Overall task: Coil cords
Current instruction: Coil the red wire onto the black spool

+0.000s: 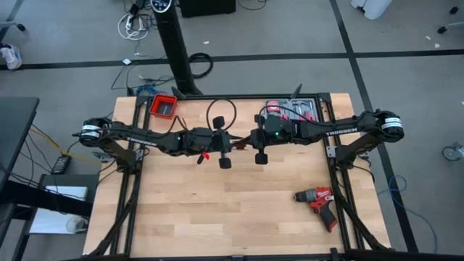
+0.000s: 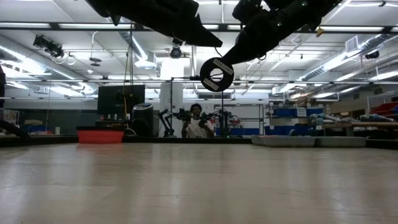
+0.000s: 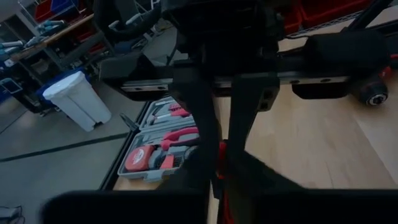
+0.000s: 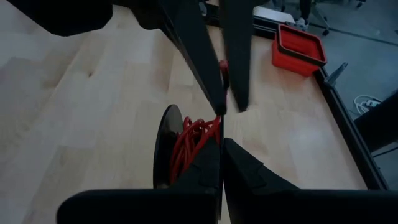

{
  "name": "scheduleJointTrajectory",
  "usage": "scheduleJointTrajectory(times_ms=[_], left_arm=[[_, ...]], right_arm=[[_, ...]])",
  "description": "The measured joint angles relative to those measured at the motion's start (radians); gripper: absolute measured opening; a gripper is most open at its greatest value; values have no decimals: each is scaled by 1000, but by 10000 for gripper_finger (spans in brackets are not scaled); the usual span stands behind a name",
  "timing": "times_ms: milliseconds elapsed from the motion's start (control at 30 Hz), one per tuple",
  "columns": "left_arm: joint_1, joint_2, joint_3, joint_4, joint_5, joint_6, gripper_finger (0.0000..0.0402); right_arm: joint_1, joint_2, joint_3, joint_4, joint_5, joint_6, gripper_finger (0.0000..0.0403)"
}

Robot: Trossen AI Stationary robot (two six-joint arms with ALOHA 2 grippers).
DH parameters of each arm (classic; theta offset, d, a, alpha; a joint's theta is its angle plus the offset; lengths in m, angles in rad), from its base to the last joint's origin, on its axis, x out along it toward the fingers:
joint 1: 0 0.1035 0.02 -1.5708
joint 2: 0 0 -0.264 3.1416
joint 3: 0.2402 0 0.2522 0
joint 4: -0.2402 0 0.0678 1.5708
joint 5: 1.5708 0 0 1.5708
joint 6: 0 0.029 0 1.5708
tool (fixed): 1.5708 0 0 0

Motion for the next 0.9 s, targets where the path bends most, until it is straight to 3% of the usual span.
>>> scheduleJointTrajectory(times_ms=[67, 167, 900], left_arm=[[0, 0, 0, -9, 5, -1, 14], [0, 0, 0, -8, 7, -1, 5], [-17, 0, 0, -232, -1, -80, 0]], right_arm=[[0, 0, 0, 0, 0, 0, 2], [0, 0, 0, 0, 0, 0, 2], [-21, 0, 0, -39, -15, 9, 2]])
